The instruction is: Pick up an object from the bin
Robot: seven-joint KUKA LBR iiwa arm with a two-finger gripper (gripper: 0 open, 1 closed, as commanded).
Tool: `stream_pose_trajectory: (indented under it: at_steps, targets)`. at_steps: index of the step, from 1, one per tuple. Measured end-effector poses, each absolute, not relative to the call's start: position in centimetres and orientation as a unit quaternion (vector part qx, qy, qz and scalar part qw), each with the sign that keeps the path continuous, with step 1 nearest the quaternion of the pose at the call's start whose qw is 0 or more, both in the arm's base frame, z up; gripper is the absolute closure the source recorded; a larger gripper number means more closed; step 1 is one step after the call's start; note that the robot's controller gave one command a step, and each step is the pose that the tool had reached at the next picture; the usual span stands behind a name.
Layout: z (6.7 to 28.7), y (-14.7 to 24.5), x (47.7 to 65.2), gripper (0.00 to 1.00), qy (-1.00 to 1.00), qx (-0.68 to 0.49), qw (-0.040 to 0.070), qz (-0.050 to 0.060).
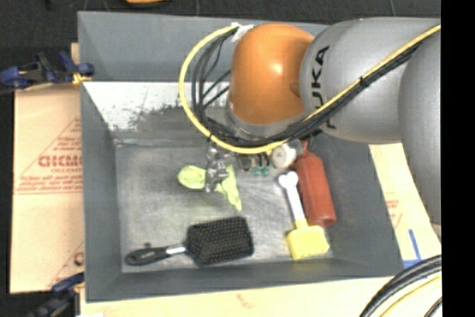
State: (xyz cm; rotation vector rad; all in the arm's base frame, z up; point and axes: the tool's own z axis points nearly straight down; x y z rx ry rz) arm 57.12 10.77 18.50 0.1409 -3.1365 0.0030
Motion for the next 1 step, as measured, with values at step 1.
stream_pose_trajectory:
  at_steps: [1]
  targets:
    - [22.89,9.07,56.48,1.0,-1.0,0.03,-0.003,-0.001]
